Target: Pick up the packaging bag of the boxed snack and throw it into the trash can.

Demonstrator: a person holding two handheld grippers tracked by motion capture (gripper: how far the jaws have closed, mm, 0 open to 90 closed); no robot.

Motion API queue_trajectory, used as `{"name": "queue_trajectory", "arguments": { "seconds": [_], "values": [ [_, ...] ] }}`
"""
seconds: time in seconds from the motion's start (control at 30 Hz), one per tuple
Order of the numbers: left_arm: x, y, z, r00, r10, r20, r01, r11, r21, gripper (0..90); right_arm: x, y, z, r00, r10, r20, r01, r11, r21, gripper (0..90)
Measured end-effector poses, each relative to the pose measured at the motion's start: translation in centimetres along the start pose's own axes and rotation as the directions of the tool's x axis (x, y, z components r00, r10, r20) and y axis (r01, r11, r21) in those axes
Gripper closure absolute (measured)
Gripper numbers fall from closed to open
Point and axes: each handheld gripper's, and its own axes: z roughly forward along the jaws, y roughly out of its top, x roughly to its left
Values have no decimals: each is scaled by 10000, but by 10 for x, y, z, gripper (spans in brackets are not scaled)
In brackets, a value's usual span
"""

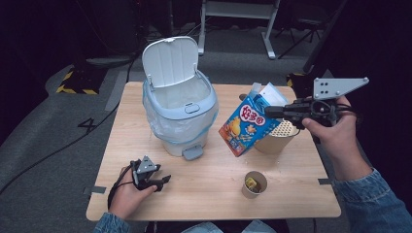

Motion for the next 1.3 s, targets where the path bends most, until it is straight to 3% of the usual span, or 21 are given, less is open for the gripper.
{"name": "queue_trajectory", "arguments": {
  "seconds": [0.27,0.63,1.03,1.3],
  "values": [
    [7,-2,-3,9985,287,-468,-279,9995,172,403,-7,29,3,9995,-195,267,198,9997,-115,900],
    [8,-2,-3,9984,296,-481,-288,9994,168,394,-18,74,18,9968,-438,666,486,9961,-732,900],
    [8,-2,-3,9979,361,-529,-351,9992,187,394,-34,103,78,9892,-293,1435,491,9894,-1365,900],
    [8,-2,-3,9979,364,-528,-355,9992,188,394,-37,96,114,9738,24,2274,338,9874,-1549,900]
  ]
}}
